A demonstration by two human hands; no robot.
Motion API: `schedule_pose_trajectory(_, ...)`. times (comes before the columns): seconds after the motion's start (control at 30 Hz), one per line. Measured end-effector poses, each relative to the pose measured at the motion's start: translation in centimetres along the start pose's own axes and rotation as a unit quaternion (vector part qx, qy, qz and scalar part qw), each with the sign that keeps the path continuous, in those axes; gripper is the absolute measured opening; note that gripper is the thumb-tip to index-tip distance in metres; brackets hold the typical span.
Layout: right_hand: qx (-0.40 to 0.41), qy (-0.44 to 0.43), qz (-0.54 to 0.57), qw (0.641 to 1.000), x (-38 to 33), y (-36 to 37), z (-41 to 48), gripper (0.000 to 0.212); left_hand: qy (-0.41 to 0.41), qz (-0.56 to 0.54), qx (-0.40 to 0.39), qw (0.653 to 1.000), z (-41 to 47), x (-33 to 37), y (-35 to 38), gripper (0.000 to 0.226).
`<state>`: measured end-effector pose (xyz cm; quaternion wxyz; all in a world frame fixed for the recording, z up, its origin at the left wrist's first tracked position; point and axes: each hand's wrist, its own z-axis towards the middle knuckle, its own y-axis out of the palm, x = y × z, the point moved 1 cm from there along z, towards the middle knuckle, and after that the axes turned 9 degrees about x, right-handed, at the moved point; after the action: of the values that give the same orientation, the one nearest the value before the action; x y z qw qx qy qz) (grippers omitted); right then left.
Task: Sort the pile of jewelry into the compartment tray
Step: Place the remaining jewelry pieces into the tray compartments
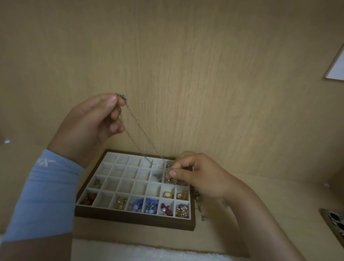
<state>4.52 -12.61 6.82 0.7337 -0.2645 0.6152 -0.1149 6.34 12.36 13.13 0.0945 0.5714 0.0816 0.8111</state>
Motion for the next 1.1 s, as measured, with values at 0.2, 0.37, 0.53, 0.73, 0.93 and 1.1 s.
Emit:
schedule_pose_trajectory(0.2, 0.055, -0.02, 0.0, 0.998, 0.0, 4.4, 0.6, 0.006, 0.025, 0.039, 0.029, 0.999, -0.3, 0.8, 1.0, 0.022)
schedule_pose_trajectory(0.37, 0.047, -0.025, -0.106, 0.993, 0.5, 5.2, 0.6, 0.009, 0.031, 0.121, 0.007, 0.992, -0.6, 0.8, 1.8, 0.018)
schedule_pose_trajectory(0.53, 0.023, -0.027, -0.169, 0.985, 0.0, 4.8, 0.6, 0.01, 0.004, 0.219, -0.084, 0.972, -0.8, 0.5, 2.5, 0.016)
schedule_pose_trajectory(0.73, 0.019, -0.03, -0.011, 0.999, -1.9, 3.5, 0.0, 0.024, -0.051, 0.24, -0.192, 0.95, -1.1, -1.0, 3.9, 0.013)
schedule_pose_trajectory(0.93, 0.034, -0.014, -0.026, 0.999, -1.4, 4.0, 0.3, 0.014, -0.016, 0.271, -0.123, 0.955, -0.6, -1.6, 3.9, 0.011)
schedule_pose_trajectory(1.1, -0.036, 0.029, -0.11, 0.993, -1.0, 2.6, 0.2, 0.013, -0.065, 0.387, -0.148, 0.908, -0.2, -3.2, 2.6, 0.014)
